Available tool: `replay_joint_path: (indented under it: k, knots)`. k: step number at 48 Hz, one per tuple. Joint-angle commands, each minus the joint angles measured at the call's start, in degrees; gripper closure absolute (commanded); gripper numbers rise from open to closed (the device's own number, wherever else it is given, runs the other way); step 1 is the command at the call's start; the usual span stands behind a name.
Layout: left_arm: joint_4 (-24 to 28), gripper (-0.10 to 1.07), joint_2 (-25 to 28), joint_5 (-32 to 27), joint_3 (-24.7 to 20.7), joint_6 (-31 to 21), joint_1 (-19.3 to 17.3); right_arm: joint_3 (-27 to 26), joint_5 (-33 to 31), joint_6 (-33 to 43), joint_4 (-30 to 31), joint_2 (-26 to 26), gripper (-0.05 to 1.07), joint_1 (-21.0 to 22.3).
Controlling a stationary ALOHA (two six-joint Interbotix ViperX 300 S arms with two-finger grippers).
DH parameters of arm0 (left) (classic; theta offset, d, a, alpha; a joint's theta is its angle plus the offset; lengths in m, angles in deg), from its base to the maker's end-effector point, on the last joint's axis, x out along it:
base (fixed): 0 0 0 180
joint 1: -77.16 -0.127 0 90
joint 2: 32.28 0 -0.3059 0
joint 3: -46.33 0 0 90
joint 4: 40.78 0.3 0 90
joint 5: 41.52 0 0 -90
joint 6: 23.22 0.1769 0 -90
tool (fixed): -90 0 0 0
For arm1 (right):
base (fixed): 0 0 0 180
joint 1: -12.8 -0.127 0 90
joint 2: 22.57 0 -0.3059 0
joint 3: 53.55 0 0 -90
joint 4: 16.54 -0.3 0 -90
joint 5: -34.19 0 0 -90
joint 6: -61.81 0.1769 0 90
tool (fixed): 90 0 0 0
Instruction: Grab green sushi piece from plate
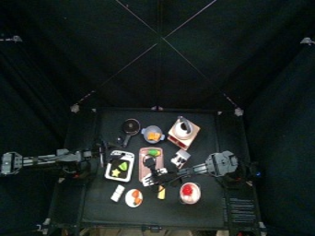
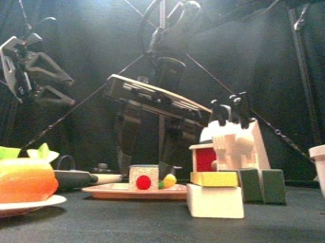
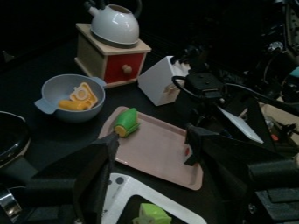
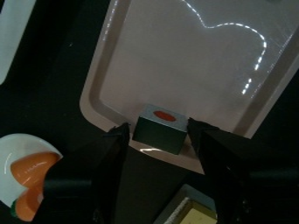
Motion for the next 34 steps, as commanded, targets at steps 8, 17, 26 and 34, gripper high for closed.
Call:
replay_joint_path:
  k: [8,17,26,34]
  knots:
    - [-0.1,0.01,0.0,0.3,-0.6,0.1,-0.2,-0.4,0.2,0.0,0.1,-2.3,0.19,0.4]
    - [-0.1,0.01,0.0,0.3,-0.7,0.1,-0.1,-0.4,-0.2,-0.1,0.0,-2.3,0.28,0.4]
    - [-0.1,0.01,0.0,0.2,-0.7,0.1,-0.2,-0.4,-0.8,-1.3,0.4,-4.1,0.37,0.3]
    - [-0.2,0.01,0.0,0.3,-0.7,0.1,-0.1,0.5,-1.8,-3.2,1.2,-7.9,0.40,-0.1]
